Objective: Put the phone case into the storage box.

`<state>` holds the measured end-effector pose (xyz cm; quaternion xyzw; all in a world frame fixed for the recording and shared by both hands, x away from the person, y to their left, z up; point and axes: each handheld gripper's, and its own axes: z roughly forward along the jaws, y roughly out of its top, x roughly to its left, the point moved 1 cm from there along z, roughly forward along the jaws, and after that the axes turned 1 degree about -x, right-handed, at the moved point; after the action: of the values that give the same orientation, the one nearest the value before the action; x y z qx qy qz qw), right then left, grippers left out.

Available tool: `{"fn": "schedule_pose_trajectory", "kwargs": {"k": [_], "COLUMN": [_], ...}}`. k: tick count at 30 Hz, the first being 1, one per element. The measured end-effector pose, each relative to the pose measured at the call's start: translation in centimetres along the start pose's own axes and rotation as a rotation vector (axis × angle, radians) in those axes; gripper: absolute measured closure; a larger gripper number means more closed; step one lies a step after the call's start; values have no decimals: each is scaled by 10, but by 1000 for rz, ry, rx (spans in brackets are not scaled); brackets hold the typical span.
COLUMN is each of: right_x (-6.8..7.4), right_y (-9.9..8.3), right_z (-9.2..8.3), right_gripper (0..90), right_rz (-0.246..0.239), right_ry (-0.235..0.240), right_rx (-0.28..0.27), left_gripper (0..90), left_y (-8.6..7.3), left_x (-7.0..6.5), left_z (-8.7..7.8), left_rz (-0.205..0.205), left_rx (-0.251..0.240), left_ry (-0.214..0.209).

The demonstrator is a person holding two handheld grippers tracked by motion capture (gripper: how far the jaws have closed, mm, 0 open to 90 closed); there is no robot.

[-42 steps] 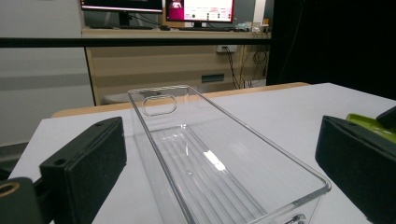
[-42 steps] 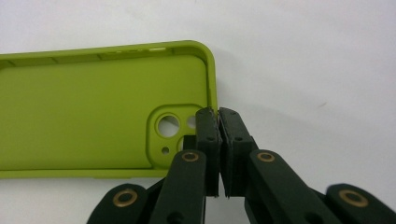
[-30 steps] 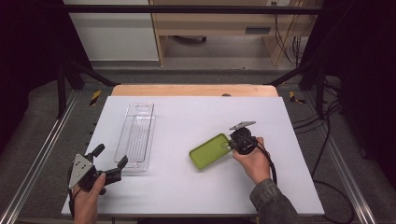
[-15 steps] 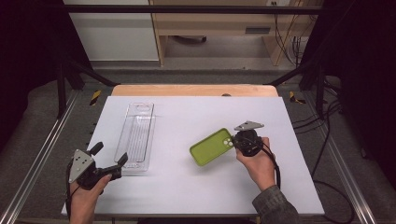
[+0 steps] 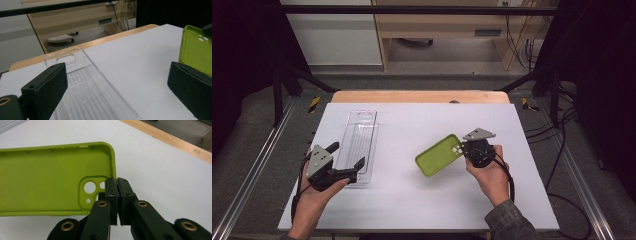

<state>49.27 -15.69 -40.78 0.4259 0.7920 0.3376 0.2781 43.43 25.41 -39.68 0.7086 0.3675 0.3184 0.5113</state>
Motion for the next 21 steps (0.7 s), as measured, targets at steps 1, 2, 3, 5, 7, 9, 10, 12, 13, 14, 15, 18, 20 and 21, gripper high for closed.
{"fn": "schedule_pose_trajectory", "kwargs": {"k": [1, 2, 3, 5, 7, 9, 10, 12, 13, 14, 15, 18, 20, 21], "right_x": [1, 2, 3, 5, 7, 7, 6, 6, 5, 5, 4, 4, 5, 5], "right_y": [1, 2, 2, 3, 4, 4, 4, 5, 5, 5, 4, 4, 5, 5], "right_z": [-1, -2, -3, -5, -7, -9, -10, -12, -13, -14, -15, -19, -21, -22], "right_gripper": [876, 876, 876, 876, 877, 876, 877, 877, 877, 876, 877, 877, 877, 877], "right_rz": [-1, -4, -8, -14, -19, -16, -19, -18, -15, -13, -14, -13, -13, -16], "right_ry": [0, -1, -4, -4, -7, -11, -16, -20, -23, -26, -28, -32, -35, -38], "right_rx": [-2, -4, -5, -9, -13, -17, -20, -26, -29, -33, -38, -52, -63, -68], "left_gripper": [25, 25, 24, 25, 24, 25, 24, 24, 25, 24, 25, 28, 27, 27], "left_y": [2, 5, 7, 7, 8, 9, 10, 12, 13, 14, 15, 19, 22, 23], "left_x": [-1, -3, -5, -7, -9, -11, -11, -13, -13, -14, -15, -17, -19, -19], "left_z": [2, 4, 6, 8, 10, 11, 11, 12, 12, 13, 13, 14, 14, 15], "left_rz": [5, 15, 38, 57, 52, 60, 60, 67, 67, 70, 75, 81, 84, 88], "left_rx": [4, 8, 15, 32, 37, 46, 45, 47, 47, 48, 52, 56, 58, 59], "left_ry": [-5, -10, -20, -23, -36, -40, -44, -48, -52, -54, -58, -69, -71, -73]}}
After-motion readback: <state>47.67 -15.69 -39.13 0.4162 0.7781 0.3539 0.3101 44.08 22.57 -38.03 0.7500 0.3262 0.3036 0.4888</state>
